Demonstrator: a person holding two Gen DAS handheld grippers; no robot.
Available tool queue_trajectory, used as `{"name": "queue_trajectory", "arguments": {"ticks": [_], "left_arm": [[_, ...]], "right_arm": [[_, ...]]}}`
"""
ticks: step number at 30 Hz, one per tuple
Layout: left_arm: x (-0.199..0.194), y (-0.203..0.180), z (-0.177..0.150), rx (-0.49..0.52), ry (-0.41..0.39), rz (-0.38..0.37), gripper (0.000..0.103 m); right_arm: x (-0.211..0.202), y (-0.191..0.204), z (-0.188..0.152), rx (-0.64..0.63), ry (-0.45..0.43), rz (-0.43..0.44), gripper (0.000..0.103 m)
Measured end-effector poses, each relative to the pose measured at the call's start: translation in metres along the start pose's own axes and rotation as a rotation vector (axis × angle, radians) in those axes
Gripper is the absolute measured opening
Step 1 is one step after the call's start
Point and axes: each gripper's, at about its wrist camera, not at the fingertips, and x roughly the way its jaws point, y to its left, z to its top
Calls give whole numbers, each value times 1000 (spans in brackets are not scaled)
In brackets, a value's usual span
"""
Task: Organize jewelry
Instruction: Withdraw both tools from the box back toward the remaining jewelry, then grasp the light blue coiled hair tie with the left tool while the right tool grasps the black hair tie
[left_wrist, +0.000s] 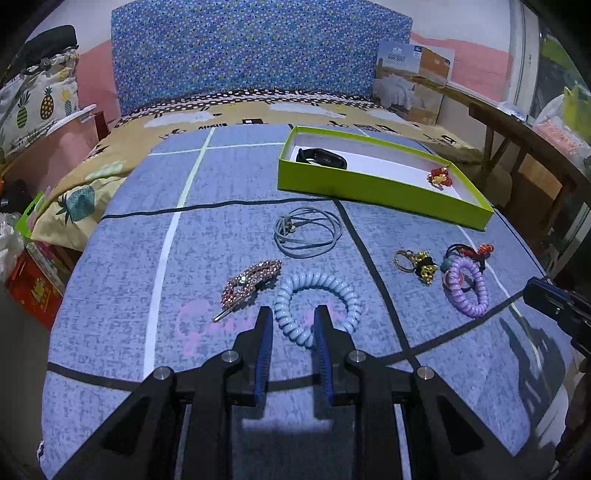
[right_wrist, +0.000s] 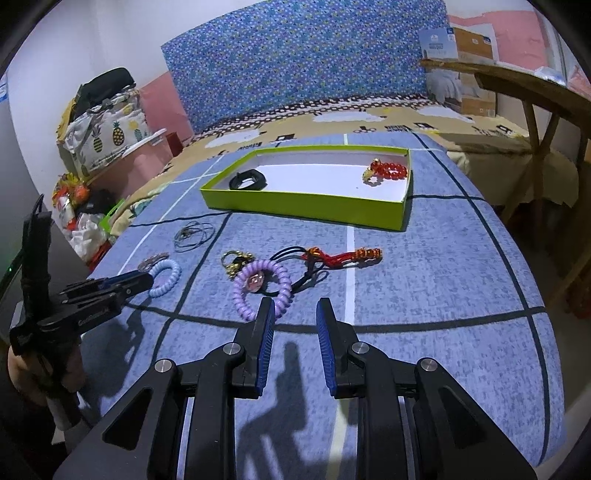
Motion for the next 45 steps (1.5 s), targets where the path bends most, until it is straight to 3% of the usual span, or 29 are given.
{"name": "queue_trajectory", "arguments": {"ticks": [10,15,26,27,29,33,45], "left_arm": [[10,-11,3,43,10,48,24],[10,-14,3,65,13,51,19],[11,-15,3,66,13,48,18],[10,-15,3,66,13,47,18],[10,-15,3,70,12,46,16],[9,-18,2,88,7,43,10],[-5,-21,-3,82,-6,-22,9]], "right_arm": [[24,-13,15,71,44,20,24],[40,-13,20,96,79,34,24],[57,-14,29,136,119,27,24],[56,-13,28,127,120,24,23],[57,-11,27,119,128,31,6],[51,-9,25,108,109,34,6],[6,4,33,38,-19,43,6]]}}
